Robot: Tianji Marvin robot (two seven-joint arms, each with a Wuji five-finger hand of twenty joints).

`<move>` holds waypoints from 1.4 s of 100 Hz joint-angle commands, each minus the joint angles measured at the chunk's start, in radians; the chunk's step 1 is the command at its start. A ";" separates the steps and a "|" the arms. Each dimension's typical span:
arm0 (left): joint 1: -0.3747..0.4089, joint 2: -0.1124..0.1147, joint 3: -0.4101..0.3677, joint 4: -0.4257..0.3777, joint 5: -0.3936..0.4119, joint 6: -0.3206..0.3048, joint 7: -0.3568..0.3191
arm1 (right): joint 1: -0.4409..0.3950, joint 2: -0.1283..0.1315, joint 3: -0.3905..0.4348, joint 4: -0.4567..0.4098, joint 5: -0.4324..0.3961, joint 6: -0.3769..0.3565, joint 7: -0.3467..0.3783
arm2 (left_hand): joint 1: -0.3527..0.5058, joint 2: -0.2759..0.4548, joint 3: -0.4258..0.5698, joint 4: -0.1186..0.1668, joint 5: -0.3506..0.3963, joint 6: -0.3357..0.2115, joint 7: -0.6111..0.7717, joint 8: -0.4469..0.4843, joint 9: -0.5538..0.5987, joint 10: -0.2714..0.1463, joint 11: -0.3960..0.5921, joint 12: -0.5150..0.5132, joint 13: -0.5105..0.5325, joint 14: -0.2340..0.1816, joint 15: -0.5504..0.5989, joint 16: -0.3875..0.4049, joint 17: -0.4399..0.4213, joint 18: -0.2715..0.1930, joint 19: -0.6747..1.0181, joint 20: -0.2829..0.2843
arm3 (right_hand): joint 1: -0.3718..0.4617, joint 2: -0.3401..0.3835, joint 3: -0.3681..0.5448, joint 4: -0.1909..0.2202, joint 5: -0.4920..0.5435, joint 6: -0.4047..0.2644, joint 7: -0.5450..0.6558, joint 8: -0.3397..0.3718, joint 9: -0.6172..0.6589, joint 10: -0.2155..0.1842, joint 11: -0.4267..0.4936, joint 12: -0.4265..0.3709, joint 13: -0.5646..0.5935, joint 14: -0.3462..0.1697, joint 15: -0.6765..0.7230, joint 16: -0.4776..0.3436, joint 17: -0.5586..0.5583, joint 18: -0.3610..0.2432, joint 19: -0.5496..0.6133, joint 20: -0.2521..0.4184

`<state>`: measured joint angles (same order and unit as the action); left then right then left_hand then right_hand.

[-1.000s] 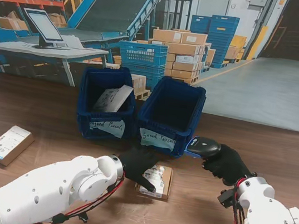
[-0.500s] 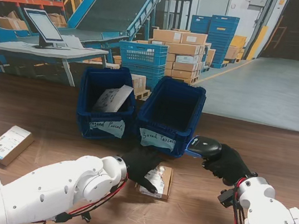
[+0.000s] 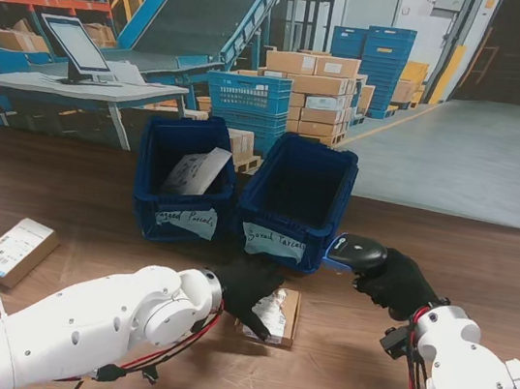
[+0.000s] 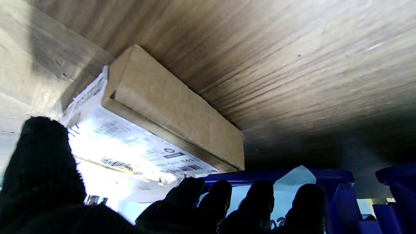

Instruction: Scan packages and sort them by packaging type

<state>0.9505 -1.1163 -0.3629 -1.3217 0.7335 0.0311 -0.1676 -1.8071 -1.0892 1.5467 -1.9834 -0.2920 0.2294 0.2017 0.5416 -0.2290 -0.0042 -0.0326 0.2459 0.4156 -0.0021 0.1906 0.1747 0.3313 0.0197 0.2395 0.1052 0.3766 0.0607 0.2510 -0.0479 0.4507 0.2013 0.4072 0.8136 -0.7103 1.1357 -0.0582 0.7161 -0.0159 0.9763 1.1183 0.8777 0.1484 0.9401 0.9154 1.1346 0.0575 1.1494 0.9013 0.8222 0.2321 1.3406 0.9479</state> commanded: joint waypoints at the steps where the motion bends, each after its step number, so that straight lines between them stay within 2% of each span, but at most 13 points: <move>1: -0.003 -0.002 0.000 -0.010 0.003 -0.001 -0.015 | -0.006 -0.008 0.002 -0.013 -0.003 0.004 0.010 | -0.014 -0.021 -0.039 -0.021 -0.011 0.044 -0.008 -0.013 -0.026 0.026 -0.014 -0.013 -0.012 0.017 -0.008 -0.005 -0.017 0.033 -0.039 -0.007 | 0.099 0.071 0.116 0.019 0.035 -0.065 -0.006 0.005 0.008 0.020 -0.012 0.008 0.021 0.003 0.026 0.017 0.009 0.004 0.052 0.023; 44: -0.070 -0.038 0.081 0.094 -0.029 -0.020 0.006 | -0.002 -0.010 0.001 -0.009 0.007 0.004 0.005 | 0.074 -0.073 -0.010 0.019 -0.004 0.075 -0.006 -0.007 -0.006 0.054 -0.004 0.006 0.029 0.022 0.010 0.013 0.005 0.032 -0.015 0.001 | 0.099 0.071 0.117 0.019 0.036 -0.066 -0.008 0.008 0.009 0.020 -0.012 0.008 0.021 0.002 0.026 0.018 0.009 0.003 0.052 0.023; 55: -0.079 -0.048 0.090 0.121 -0.045 -0.025 0.014 | -0.002 -0.010 0.003 -0.007 0.008 0.004 0.007 | 0.162 -0.139 0.019 0.038 0.002 0.078 -0.002 -0.003 0.006 0.059 0.003 0.015 0.051 0.022 0.020 0.021 0.013 0.029 -0.003 0.004 | 0.098 0.071 0.117 0.019 0.036 -0.066 -0.009 0.008 0.009 0.019 -0.012 0.008 0.021 0.002 0.026 0.018 0.009 0.003 0.052 0.023; 58: -0.078 -0.052 0.091 0.128 -0.045 -0.024 0.020 | -0.002 -0.010 0.004 -0.007 0.009 0.004 0.007 | 0.050 -0.214 0.322 0.005 0.006 0.080 -0.004 0.007 0.017 0.063 0.001 0.028 0.061 0.020 0.021 0.031 0.011 0.029 0.022 -0.004 | 0.098 0.071 0.117 0.019 0.036 -0.066 -0.009 0.008 0.009 0.020 -0.012 0.008 0.021 0.003 0.026 0.018 0.009 0.002 0.053 0.023; 61: -0.076 -0.055 0.092 0.137 -0.042 -0.022 0.033 | -0.002 -0.010 0.004 -0.006 0.009 0.004 0.007 | 0.028 -0.238 0.414 0.005 0.011 0.081 -0.003 0.011 0.029 0.064 0.006 0.038 0.074 0.014 0.027 0.036 0.016 0.028 0.031 -0.003 | 0.098 0.071 0.117 0.019 0.036 -0.066 -0.009 0.008 0.009 0.021 -0.012 0.008 0.022 0.003 0.026 0.018 0.009 0.002 0.053 0.023; 79: -0.098 -0.084 0.124 0.219 -0.061 -0.055 0.064 | -0.001 -0.012 0.005 -0.001 0.015 0.000 -0.001 | 0.025 -0.284 0.569 0.029 0.055 0.056 0.013 0.038 0.119 0.043 0.033 0.092 0.155 -0.006 0.061 0.064 0.043 0.023 0.073 0.008 | 0.097 0.071 0.117 0.020 0.037 -0.066 -0.010 0.009 0.009 0.019 -0.012 0.008 0.021 0.003 0.026 0.018 0.010 0.003 0.053 0.023; 87: -0.092 -0.098 0.122 0.258 -0.065 -0.068 0.102 | 0.000 -0.012 0.006 0.003 0.017 -0.001 -0.001 | 0.041 -0.309 0.655 0.066 0.110 0.026 0.040 0.072 0.198 0.012 0.074 0.161 0.236 -0.020 0.108 0.115 0.068 0.025 0.122 0.029 | 0.097 0.072 0.117 0.020 0.037 -0.066 -0.011 0.009 0.009 0.021 -0.012 0.007 0.022 0.002 0.027 0.018 0.009 0.002 0.053 0.023; 93: -0.086 -0.106 0.121 0.280 -0.063 -0.066 0.131 | 0.001 -0.012 0.007 0.006 0.020 -0.001 -0.001 | 0.075 -0.315 0.721 0.139 0.147 0.002 0.062 0.109 0.235 -0.015 0.135 0.232 0.295 -0.039 0.142 0.163 0.090 0.021 0.170 0.051 | 0.097 0.071 0.117 0.020 0.036 -0.066 -0.011 0.009 0.009 0.020 -0.012 0.007 0.022 0.002 0.027 0.018 0.009 0.003 0.053 0.023; 108: -0.068 -0.123 0.113 0.328 -0.052 -0.074 0.207 | 0.001 -0.013 0.009 0.010 0.025 -0.002 -0.004 | 0.200 -0.312 0.804 0.238 0.283 -0.084 0.176 0.219 0.335 -0.101 0.440 0.340 0.477 -0.070 0.262 0.293 0.163 0.019 0.303 0.104 | 0.096 0.072 0.117 0.020 0.036 -0.066 -0.011 0.009 0.010 0.019 -0.012 0.007 0.022 0.003 0.027 0.017 0.010 0.004 0.054 0.023; 120: -0.049 -0.125 0.094 0.335 -0.059 -0.078 0.227 | 0.001 -0.013 0.009 0.010 0.024 -0.001 -0.002 | 0.271 -0.300 0.810 0.237 0.346 -0.157 0.350 0.340 0.431 -0.150 0.573 0.375 0.562 -0.077 0.353 0.400 0.189 0.017 0.383 0.116 | 0.097 0.072 0.117 0.021 0.037 -0.067 -0.012 0.009 0.009 0.020 -0.012 0.007 0.022 0.003 0.027 0.017 0.009 0.002 0.054 0.023; 128: -0.036 -0.124 0.082 0.334 -0.055 -0.076 0.249 | 0.002 -0.013 0.006 0.009 0.023 0.001 -0.003 | 0.356 -0.377 0.828 0.145 0.349 -0.199 0.530 0.410 0.544 -0.173 0.535 0.580 0.616 -0.083 0.418 0.466 0.214 0.020 0.453 0.130 | 0.096 0.072 0.117 0.021 0.037 -0.067 -0.012 0.010 0.009 0.020 -0.012 0.007 0.022 0.002 0.027 0.017 0.011 0.004 0.055 0.023; 137: -0.026 -0.119 0.071 0.325 -0.047 -0.069 0.259 | 0.002 -0.013 0.003 0.007 0.021 0.001 -0.006 | 0.441 -0.408 0.829 0.119 0.330 -0.255 0.723 0.483 0.617 -0.192 0.460 0.688 0.635 -0.082 0.468 0.514 0.227 0.022 0.504 0.140 | 0.096 0.073 0.117 0.021 0.036 -0.066 -0.012 0.010 0.010 0.019 -0.012 0.007 0.022 0.002 0.026 0.017 0.009 0.001 0.054 0.022; 140: -0.021 -0.117 0.065 0.322 -0.044 -0.068 0.264 | 0.002 -0.013 0.002 0.007 0.021 0.001 -0.006 | 0.463 -0.414 0.831 0.119 0.325 -0.265 0.778 0.489 0.637 -0.197 0.438 0.724 0.645 -0.078 0.476 0.583 0.231 0.020 0.517 0.140 | 0.096 0.073 0.116 0.021 0.036 -0.066 -0.012 0.010 0.009 0.019 -0.012 0.007 0.021 0.002 0.026 0.017 0.009 0.001 0.053 0.022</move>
<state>0.8914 -1.2495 -0.3107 -1.0187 0.6858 -0.0444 0.1326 -1.8027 -1.0944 1.5532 -1.9671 -0.2691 0.2296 0.1859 0.5555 -0.8079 0.4667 -0.0229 0.3989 0.4528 0.3651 0.6103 0.5885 0.3337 0.3529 0.8333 0.5361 0.3427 0.1541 0.6433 0.1746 0.4521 0.6723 0.5299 0.8137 -0.7103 1.1357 -0.0582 0.7161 -0.0159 0.9677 1.1194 0.8777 0.1485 0.9394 0.9156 1.1346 0.0576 1.1494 0.9013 0.8222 0.2333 1.3406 0.9479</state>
